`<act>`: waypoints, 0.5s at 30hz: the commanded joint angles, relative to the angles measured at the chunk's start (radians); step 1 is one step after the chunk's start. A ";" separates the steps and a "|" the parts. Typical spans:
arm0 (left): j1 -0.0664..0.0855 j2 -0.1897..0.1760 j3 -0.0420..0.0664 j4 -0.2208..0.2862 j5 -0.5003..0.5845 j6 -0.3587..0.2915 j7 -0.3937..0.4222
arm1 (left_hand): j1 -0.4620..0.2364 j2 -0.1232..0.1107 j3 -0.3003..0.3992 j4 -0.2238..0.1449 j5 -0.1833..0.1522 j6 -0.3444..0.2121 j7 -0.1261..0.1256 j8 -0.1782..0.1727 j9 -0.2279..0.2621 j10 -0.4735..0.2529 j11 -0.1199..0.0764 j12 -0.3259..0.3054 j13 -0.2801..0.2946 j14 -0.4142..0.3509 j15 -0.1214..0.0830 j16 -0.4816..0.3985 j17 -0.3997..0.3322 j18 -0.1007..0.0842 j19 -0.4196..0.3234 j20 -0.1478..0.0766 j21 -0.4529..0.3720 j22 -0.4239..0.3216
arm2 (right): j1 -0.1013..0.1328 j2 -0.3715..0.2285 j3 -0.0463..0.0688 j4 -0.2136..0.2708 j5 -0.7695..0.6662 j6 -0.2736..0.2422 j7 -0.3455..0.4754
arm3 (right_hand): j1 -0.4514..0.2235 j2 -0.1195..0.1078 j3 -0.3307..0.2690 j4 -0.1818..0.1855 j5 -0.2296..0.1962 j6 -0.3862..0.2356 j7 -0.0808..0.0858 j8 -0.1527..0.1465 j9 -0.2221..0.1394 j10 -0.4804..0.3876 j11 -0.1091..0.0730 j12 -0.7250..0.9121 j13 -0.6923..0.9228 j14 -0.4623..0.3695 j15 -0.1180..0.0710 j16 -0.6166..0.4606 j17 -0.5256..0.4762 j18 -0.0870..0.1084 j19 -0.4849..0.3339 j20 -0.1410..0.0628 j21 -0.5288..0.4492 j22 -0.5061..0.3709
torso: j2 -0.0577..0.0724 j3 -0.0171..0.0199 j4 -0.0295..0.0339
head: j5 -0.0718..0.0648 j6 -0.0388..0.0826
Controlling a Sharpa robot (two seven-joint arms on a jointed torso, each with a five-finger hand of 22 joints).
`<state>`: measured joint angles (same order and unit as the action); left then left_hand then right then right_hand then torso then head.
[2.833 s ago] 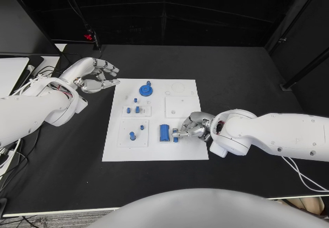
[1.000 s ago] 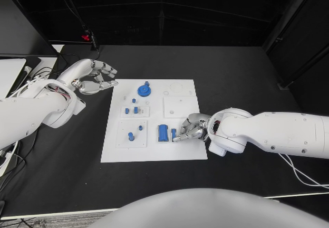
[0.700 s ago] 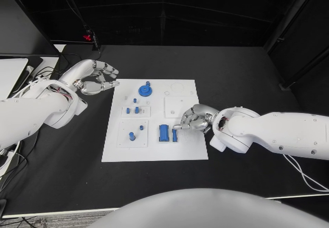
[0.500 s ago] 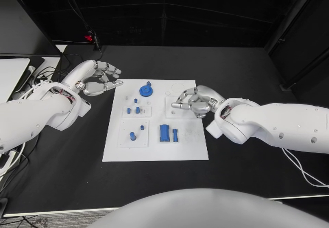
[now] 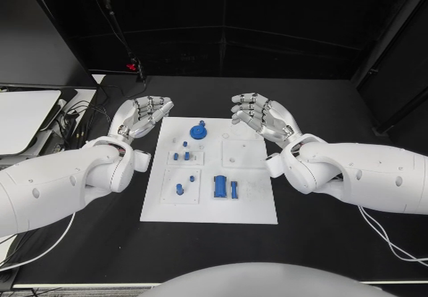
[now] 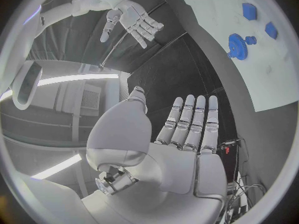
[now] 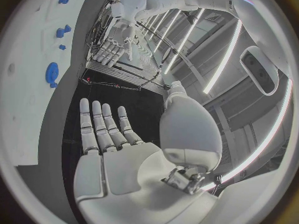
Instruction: Assemble the parts on the task board
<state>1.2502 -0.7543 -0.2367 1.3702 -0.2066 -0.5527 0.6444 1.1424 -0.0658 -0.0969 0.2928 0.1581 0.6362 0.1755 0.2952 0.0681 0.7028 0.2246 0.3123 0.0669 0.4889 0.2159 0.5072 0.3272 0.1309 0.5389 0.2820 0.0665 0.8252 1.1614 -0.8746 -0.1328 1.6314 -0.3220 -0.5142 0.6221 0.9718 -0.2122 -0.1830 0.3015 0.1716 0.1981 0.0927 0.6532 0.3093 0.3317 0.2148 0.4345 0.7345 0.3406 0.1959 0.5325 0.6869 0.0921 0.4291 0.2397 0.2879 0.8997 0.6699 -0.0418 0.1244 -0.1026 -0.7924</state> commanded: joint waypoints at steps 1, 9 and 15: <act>-0.006 0.002 0.001 0.016 0.199 0.036 0.269 | -0.024 -0.048 0.001 0.006 -0.012 -0.032 -0.009 0.010 0.003 -0.032 0.002 0.006 0.002 -0.045 0.007 0.002 -0.014 -0.014 -0.030 0.006 -0.006 -0.023 | 0.000 0.009 0.000 -0.006 0.098 0.054 0.159 | -0.011 -0.012 -0.007 0.001 -0.001 -0.021 -0.013 0.011 0.002 -0.030 -0.012 -0.018 -0.024 -0.045 -0.009 -0.024 -0.022 -0.019 -0.031 0.009 -0.034 -0.023 | 0.001 0.0001 0.0015 | 0.005 0.029; -0.032 -0.002 0.027 0.036 0.105 -0.016 -0.003 | -0.805 0.066 0.097 -0.205 -0.158 -0.462 -0.176 -0.201 -0.068 -0.508 -0.225 -0.215 -0.067 -0.364 -0.216 -0.353 -0.236 -0.131 -0.392 -0.196 -0.067 -0.592 | -0.011 0.019 0.012 -0.014 0.067 -0.009 0.012 | -0.663 0.135 0.183 -0.207 -0.172 -0.198 -0.093 -0.439 -0.210 -0.236 -0.215 -0.303 -0.516 -0.253 -0.196 -0.372 -0.483 -0.092 -0.307 -0.158 -0.214 -0.629 | -0.010 0.0034 -0.0101 | 0.013 0.038; -0.119 -0.014 0.135 0.121 0.157 -0.120 -0.065 | -1.039 0.066 0.097 -0.293 -0.158 -0.636 -0.176 -0.295 -0.068 -0.703 -0.225 -0.312 -0.067 -0.489 -0.216 -0.507 -0.327 -0.131 -0.539 -0.282 -0.067 -0.754 | -0.054 0.052 0.064 -0.034 0.177 -0.115 -0.037 | -0.872 0.212 0.183 -0.301 -0.172 -0.198 -0.093 -0.653 -0.309 -0.332 -0.215 -0.434 -0.664 -0.341 -0.196 -0.533 -0.687 -0.092 -0.429 -0.240 -0.288 -0.813 | -0.051 0.0171 -0.0507 | 0.044 0.093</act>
<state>1.1379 -0.7673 -0.1061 1.4736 -0.0863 -0.5903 0.6236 0.1142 0.0000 -0.0001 0.0031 0.0035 0.0135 -0.0009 0.0027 0.0009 0.0199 0.0000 0.0035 0.0009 0.0041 0.0009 0.0064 0.0019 0.0061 0.0048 0.0002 0.0034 0.0478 1.1106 -0.8277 -0.0718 1.6009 -0.2289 -0.5414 0.6204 0.1121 -0.0007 0.0001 0.0042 0.0028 0.0052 -0.0003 0.0355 0.0025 0.0051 0.0000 0.0054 0.0505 0.0036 -0.0001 0.0130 0.0331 0.0065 0.0051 0.0000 0.0034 0.0971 0.6432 -0.0330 0.0981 -0.0690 -0.7189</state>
